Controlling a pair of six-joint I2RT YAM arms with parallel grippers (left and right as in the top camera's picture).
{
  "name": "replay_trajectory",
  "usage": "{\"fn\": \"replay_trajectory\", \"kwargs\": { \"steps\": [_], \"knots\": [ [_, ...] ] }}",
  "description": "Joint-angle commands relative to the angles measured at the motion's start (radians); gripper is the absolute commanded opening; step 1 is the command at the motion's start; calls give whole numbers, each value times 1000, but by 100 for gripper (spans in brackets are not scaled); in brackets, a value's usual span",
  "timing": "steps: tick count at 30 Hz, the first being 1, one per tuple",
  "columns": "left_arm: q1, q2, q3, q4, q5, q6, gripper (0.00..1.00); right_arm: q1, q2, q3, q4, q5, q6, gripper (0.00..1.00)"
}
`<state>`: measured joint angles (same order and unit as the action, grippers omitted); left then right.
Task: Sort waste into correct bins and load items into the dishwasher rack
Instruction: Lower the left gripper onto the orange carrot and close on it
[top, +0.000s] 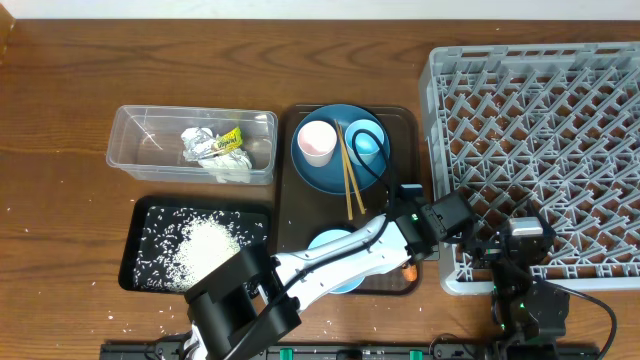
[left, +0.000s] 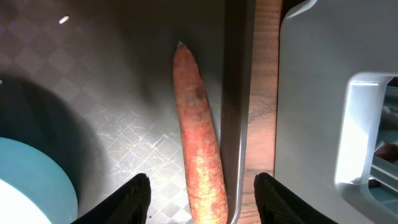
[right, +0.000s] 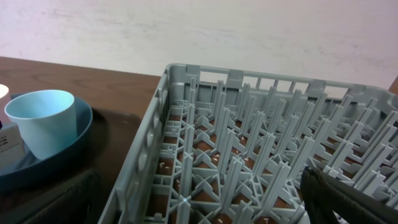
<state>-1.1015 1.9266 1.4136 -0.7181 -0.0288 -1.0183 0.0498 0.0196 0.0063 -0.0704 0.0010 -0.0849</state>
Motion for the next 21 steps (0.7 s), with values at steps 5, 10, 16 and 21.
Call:
{"fn": "replay_trajectory", "kwargs": {
  "steps": [5,10,16,21],
  "knots": [
    [-13,21,-9,6,-9,-5,56,-11,1,-1,-4,10,-6,99],
    [-13,21,-10,6,-9,-5,55,-11,1,-1,-4,10,-6,99],
    [-13,21,-24,21,-9,-5,55,-11,1,-1,-4,10,-6,99],
    [-13,21,-61,67,-9,-5,55,-11,1,-1,-4,10,-6,99]
  ]
}}
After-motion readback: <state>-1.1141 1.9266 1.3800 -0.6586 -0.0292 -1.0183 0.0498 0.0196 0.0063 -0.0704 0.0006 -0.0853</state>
